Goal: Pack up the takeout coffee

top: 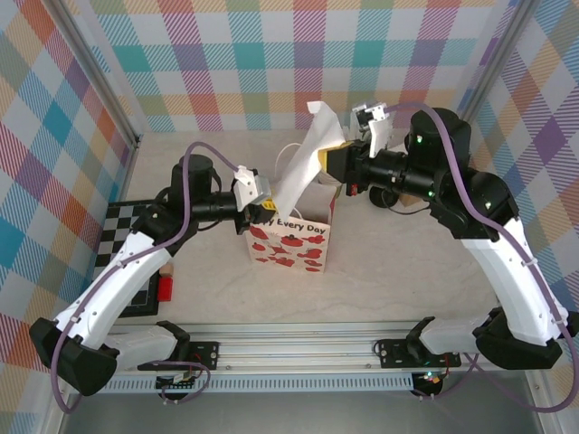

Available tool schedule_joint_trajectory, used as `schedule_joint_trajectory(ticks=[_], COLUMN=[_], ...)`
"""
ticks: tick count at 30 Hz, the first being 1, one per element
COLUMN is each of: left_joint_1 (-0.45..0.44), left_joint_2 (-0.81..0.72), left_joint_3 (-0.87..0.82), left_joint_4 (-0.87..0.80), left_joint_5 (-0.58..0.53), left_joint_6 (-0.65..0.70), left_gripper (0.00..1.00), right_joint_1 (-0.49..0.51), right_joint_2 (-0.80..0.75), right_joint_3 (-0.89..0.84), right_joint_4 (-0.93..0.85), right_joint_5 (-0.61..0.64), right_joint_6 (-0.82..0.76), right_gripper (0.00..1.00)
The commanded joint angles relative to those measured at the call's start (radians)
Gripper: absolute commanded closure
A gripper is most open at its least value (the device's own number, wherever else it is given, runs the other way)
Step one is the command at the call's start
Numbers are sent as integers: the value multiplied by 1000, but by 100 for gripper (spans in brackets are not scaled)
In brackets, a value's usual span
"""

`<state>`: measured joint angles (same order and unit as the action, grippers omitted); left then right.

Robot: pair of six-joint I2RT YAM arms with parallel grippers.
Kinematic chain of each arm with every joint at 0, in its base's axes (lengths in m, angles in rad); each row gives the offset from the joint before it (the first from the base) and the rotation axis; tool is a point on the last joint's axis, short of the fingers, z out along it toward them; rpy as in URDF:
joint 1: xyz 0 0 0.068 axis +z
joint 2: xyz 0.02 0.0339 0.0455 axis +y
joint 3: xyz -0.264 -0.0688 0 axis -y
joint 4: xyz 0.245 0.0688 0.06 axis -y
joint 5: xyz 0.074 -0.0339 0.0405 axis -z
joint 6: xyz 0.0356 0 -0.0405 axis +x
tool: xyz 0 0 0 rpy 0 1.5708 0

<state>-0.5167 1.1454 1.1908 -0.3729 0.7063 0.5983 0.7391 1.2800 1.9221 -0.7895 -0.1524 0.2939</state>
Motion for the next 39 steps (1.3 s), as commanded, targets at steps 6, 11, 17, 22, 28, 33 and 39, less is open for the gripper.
schedule_joint_trajectory(ticks=[6,11,17,22,28,33,39], left_joint_1=[-13,-16,-16,-16,-13,14,15], left_joint_2=[-63,-62,-83,-85,-137,-153,-14], left_joint_3=[-59,-55,-74,-68,-55,-28,94], left_joint_4=[26,20,40,29,-27,35,-6], left_joint_5=[14,6,-11,-12,-114,-184,-256], left_joint_6=[10,9,11,8,30,-36,-68], left_gripper=[91,91,89,78,28,12,13], right_joint_1=[97,131,209,212,212,212,212], right_joint_2=[69,124,216,263,275,274,300], right_joint_3=[24,34,86,37,0,3,-10], right_joint_4=[-12,-16,-147,-208,-178,-154,-82], right_joint_5=[382,402,569,598,609,601,534], right_joint_6=[308,519,812,971,948,916,905], right_gripper=[100,100,100,100,100,100,100])
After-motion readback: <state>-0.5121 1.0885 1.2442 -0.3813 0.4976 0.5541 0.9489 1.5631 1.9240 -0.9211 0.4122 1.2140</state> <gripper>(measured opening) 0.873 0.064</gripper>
